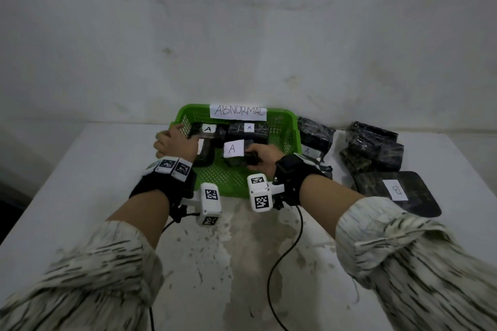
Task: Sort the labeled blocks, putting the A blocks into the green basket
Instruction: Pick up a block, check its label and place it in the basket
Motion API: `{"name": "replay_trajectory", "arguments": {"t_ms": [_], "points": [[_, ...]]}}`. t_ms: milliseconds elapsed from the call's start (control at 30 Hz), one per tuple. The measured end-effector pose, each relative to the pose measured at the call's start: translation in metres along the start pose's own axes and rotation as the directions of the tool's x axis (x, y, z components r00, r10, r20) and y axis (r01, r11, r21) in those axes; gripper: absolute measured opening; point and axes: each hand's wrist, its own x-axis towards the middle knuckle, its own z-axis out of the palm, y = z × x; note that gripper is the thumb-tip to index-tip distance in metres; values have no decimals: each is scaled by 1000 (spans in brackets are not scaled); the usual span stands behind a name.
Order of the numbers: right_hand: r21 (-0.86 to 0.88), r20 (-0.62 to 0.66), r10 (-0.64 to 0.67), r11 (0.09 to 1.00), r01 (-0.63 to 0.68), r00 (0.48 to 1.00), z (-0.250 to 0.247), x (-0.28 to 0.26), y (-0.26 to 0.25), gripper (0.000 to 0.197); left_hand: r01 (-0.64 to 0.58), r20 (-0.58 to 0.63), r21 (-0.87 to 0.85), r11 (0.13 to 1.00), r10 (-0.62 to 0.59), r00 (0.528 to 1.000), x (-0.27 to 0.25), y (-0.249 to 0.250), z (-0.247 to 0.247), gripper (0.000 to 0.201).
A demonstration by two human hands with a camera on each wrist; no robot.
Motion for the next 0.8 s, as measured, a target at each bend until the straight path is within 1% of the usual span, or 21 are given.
{"name": "replay_trajectory", "arguments": {"t_ms": [33,67,167,233,333,433,500,533,567,600,633,700,733,800], "points": [[-18,-4,24,1000,-24,1000,5,5,0,4,23,-26,3,1000,-23,999,5,-1,0,55],[-38,-14,35,999,-35,999,10,11,1,7,43,-23,2,999,-43,999,12,-5,4,61],[-94,-69,23,995,-30,997,24,27,2,29,122,106,59,991,-128,986,26,-14,14,75],[-141,-108,10,990,-26,994,31,37,4,37,122,127,102,987,-134,983,30,-18,18,80],[-265,-121,2,964,-35,993,35,44,3,43,87,177,180,980,-119,977,30,-22,21,85],[-360,-81,10,932,-39,997,33,44,2,49,65,196,234,970,-113,974,30,-22,21,87],[-375,-46,23,926,-39,999,30,43,2,55,63,199,254,965,-115,973,31,-22,21,89],[-359,-35,7,933,-19,999,28,42,2,55,61,200,269,961,-118,973,31,-21,20,90],[-330,-39,-46,944,30,998,26,42,2,52,55,208,291,955,-120,971,30,-20,19,91],[-297,-61,-138,948,114,989,23,42,0,48,47,217,324,945,-122,969,28,-17,17,93],[-283,-111,-246,937,206,963,19,39,-2,41,31,221,358,933,-117,968,25,-13,16,93],[-319,-226,-438,877,358,870,6,31,-10,35,5,218,388,922,-97,971,14,-1,15,90],[-341,-267,-507,845,411,820,-2,28,-15,33,-19,227,376,926,-72,971,8,5,16,89],[-393,-334,-599,790,471,728,-22,21,-24,28,-98,303,329,939,-7,953,-3,20,22,88]]}}
